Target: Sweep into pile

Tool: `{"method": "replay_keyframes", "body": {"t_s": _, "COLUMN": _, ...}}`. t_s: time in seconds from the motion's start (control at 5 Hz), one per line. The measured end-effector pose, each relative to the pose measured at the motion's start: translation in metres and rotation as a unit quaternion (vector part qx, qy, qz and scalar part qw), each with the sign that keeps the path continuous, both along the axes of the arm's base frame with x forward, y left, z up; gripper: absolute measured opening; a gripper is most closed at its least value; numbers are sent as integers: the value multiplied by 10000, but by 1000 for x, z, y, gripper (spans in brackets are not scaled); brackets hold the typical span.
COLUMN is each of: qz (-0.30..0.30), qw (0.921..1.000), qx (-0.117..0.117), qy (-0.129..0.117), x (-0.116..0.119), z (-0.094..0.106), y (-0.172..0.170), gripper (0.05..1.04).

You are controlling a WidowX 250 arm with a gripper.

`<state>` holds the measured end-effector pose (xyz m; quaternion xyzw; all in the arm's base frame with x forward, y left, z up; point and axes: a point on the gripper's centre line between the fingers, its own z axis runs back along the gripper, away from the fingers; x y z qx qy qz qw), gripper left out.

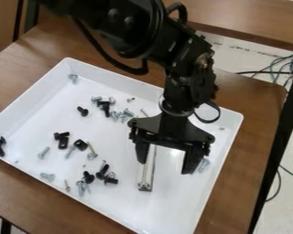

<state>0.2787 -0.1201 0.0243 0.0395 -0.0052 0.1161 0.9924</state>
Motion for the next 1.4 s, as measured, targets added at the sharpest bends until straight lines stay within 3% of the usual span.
{"method": "replay_keyframes", "body": {"t_s": 0.2, "qz": 16, "qw": 9999, "qx": 67, "qy": 137, "x": -4, "z": -8, "y": 2, "gripper": 999}}
{"method": "replay_keyframes", "body": {"t_s": 0.6, "qz": 716, "qw": 9958, "qx": 378, "qy": 436, "x": -10, "z": -8, "y": 25, "gripper": 999}}
{"method": "replay_keyframes", "body": {"t_s": 0.8, "qz": 960, "qw": 9936, "qx": 310, "qy": 512, "x": -8, "z": -11, "y": 45, "gripper": 999}}
{"method": "replay_keyframes", "body": {"t_s": 1.0, "qz": 1065, "qw": 9932, "qx": 217, "qy": 425, "x": -2, "z": -11, "y": 56, "gripper": 999}}
{"method": "replay_keyframes", "body": {"t_s": 1.2, "qz": 1297, "qw": 9913, "qx": -63, "qy": 223, "x": 10, "z": -13, "y": 66, "gripper": 999}}
{"method": "replay_keyframes", "body": {"t_s": 1.4, "qz": 1412, "qw": 9895, "qx": -224, "qy": 198, "x": 16, "z": -26, "y": 66, "gripper": 999}}
